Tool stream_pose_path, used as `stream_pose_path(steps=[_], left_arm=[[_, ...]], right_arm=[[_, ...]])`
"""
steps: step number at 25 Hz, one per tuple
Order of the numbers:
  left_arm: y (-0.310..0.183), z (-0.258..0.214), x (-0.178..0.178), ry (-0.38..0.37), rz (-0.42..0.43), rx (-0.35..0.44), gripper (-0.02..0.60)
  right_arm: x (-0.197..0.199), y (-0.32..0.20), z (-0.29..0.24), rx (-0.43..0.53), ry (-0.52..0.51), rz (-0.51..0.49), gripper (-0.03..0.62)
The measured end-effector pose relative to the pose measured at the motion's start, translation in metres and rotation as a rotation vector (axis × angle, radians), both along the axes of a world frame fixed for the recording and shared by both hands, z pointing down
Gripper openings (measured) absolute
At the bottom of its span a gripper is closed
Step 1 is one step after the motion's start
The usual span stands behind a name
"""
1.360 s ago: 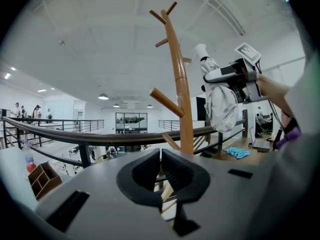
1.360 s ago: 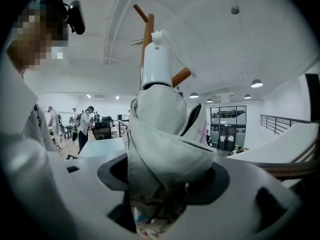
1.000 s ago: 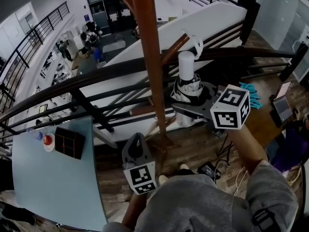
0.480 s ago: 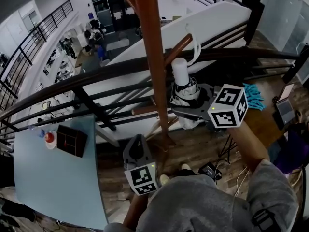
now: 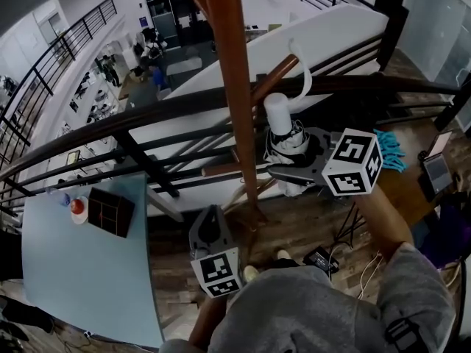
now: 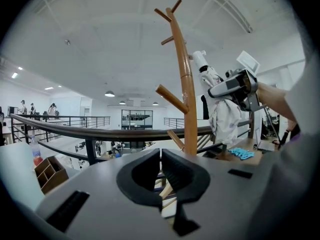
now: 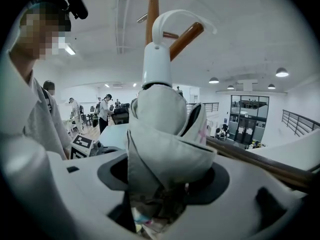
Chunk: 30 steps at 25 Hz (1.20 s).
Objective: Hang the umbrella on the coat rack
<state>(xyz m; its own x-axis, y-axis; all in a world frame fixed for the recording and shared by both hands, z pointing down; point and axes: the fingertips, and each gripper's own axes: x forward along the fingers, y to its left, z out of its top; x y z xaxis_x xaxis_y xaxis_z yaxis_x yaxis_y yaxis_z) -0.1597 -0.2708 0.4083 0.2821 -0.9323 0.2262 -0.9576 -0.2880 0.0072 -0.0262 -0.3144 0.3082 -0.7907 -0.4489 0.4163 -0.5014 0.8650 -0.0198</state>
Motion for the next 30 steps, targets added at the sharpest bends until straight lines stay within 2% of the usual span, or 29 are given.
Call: stream_pose_path(steps=[10, 17, 24, 27, 30], left_arm=[[-0.007, -0.008, 0.009, 0.007, 0.01, -0.005, 0.023], [-0.013, -0.029, 0.032, -0.001, -0.021, 0.01, 0.023], [-0.016, -0.029, 0.053, -0.02, -0.047, -0.001, 0.023], [-0.016, -0.021, 0.057, -0.023, -0.06, -0.015, 0.023], [-0.016, -0.017, 0.061, -0.03, -0.066, -0.021, 0.023]], right_arm=[[0.04, -0.015, -0.008, 0.032, 0.09, 0.059, 0.295], [0.054, -0.005, -0.01, 0.054, 0.139, -0.009, 0.295], [0.064, -0.01, 0.012, 0.033, 0.133, -0.056, 0.295], [0.071, -0.017, 0.024, 0.045, 0.132, -0.026, 0.295], [0.082, -0.028, 0.025, 0.13, 0.158, 0.054, 0.295]])
